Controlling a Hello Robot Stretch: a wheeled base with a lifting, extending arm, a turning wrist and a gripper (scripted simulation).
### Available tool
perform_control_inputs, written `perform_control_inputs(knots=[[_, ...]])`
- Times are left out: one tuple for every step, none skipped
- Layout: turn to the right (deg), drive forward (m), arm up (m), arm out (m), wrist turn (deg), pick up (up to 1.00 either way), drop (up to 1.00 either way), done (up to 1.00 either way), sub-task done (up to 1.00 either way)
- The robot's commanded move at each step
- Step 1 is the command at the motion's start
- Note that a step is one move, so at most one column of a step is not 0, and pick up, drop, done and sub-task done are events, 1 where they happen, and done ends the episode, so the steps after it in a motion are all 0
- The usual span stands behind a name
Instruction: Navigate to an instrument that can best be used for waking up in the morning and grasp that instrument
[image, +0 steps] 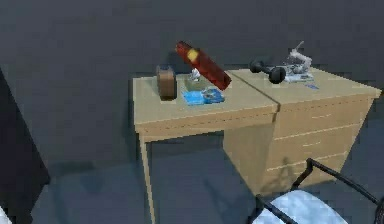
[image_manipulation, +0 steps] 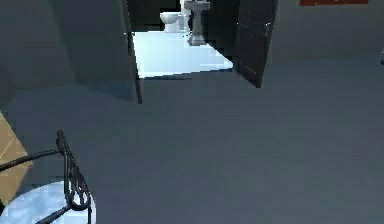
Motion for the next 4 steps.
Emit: perform_control_inputs(knots=[[-45.0,0.0,0.0,0.0,0.0,0.0,0.0,0.0,0.0],[-45.0,0.0,0.0,0.0,0.0,0.0,0.0,0.0,0.0],[45.0,0.0,0.0,0.0,0.0,0.0,0.0,0.0,0.0],[36.0,0.0,0.0,0.0,0.0,0.0,0.0,0.0,0.0]])
